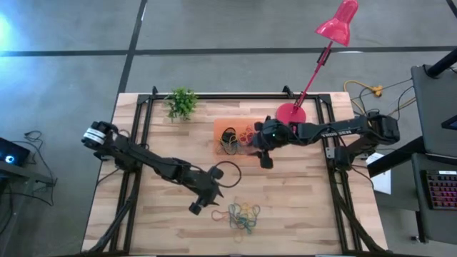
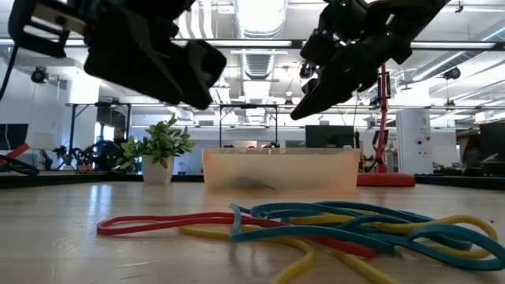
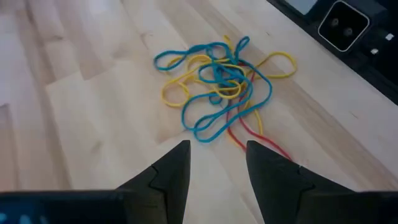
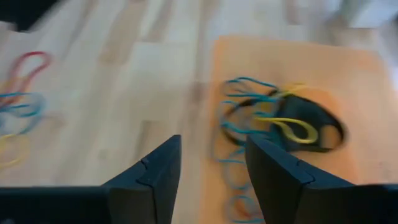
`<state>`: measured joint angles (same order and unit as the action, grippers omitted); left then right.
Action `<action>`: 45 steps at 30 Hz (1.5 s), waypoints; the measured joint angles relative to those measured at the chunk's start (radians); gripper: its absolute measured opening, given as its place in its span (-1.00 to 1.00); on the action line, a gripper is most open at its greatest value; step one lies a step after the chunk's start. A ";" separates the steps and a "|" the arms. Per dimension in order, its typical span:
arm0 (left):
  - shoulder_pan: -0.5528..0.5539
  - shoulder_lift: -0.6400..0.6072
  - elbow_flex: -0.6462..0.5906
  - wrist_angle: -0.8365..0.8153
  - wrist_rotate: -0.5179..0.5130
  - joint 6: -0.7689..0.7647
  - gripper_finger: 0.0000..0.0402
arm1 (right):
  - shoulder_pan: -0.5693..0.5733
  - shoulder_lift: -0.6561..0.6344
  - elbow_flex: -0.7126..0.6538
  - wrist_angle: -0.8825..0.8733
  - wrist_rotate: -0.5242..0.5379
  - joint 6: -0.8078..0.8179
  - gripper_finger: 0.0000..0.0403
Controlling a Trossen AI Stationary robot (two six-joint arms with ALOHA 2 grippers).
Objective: Pick and place rubber bands into bin
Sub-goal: Put the blue rubber band into the bin
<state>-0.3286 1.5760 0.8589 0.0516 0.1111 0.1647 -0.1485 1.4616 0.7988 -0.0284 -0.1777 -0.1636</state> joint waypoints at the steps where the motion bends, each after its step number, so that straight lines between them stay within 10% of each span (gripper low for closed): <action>1: 0.000 0.014 0.000 0.012 0.004 0.001 -0.30 | 0.012 0.000 -0.002 -0.002 -0.016 0.001 -0.18; 20: -0.002 0.304 0.053 0.204 -0.017 0.176 -0.30 | 0.326 -0.001 -0.009 -0.026 -0.034 0.182 -0.37; 45: 0.002 0.347 0.083 0.230 0.019 0.129 -0.30 | 0.390 -0.002 -0.010 -0.018 -0.030 0.262 -0.53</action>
<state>-0.3264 1.9232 0.9421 0.2817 0.1299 0.2939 0.2414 1.4597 0.7893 -0.0460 -0.2073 0.0982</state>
